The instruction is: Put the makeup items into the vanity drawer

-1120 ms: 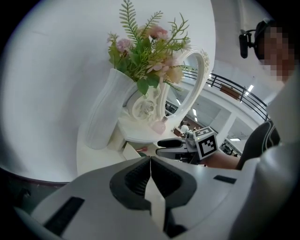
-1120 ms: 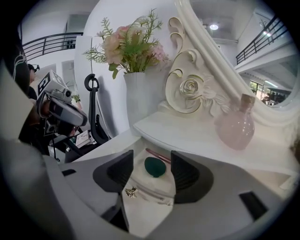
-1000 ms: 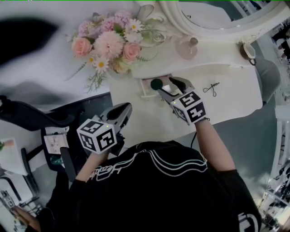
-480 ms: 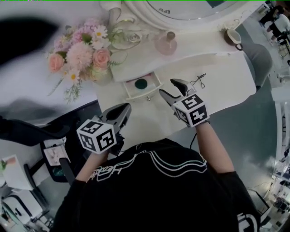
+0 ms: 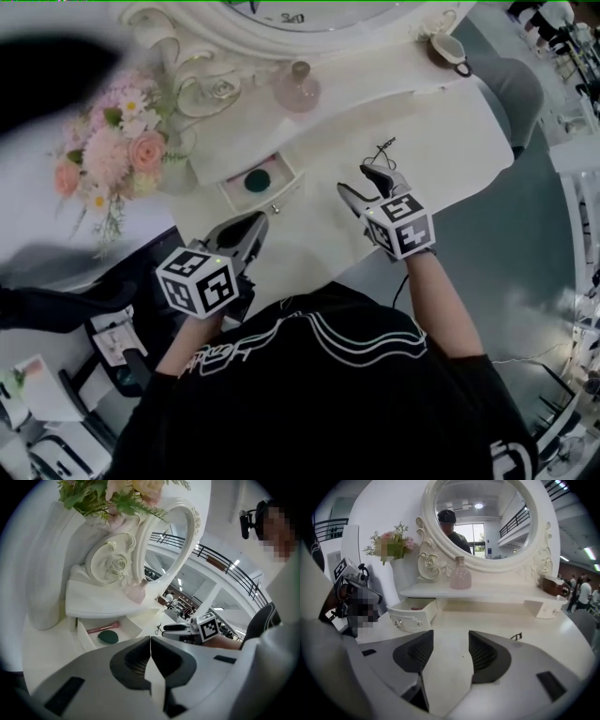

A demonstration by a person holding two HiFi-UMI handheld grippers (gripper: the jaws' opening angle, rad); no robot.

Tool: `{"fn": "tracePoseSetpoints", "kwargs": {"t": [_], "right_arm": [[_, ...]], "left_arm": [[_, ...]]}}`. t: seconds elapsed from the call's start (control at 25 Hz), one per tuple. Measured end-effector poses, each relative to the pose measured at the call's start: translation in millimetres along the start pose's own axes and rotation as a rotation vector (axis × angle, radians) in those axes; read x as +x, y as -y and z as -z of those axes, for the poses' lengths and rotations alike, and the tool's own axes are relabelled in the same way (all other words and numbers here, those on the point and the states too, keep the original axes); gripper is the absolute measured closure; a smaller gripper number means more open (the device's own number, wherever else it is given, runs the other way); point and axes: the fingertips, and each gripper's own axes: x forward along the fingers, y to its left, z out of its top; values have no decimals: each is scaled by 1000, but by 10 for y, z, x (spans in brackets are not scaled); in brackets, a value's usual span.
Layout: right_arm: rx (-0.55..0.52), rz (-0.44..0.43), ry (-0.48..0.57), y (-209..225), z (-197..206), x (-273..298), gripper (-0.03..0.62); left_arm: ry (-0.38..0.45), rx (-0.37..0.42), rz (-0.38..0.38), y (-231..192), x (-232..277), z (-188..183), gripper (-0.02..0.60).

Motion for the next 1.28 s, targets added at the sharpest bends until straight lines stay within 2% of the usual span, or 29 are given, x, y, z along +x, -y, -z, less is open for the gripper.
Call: {"fn": "tracePoseSetpoints", "kwargs": {"t": [0.4,0.72,0.96,1.28], "right_arm": [[55,113,-39,685,303,-54,344],[168,203,-44,1128,358,44,345],[270,248,-26,1348,335,170,345],[332,271,-51,1449,407,309,353]], "left_arm": [[-40,15,26,101,334,-66,558],[-62,17,26,138,485,-106,558],[-80,20,11,123,529,-114,558],[-79,8,-3,67,529,-156,558]]}}
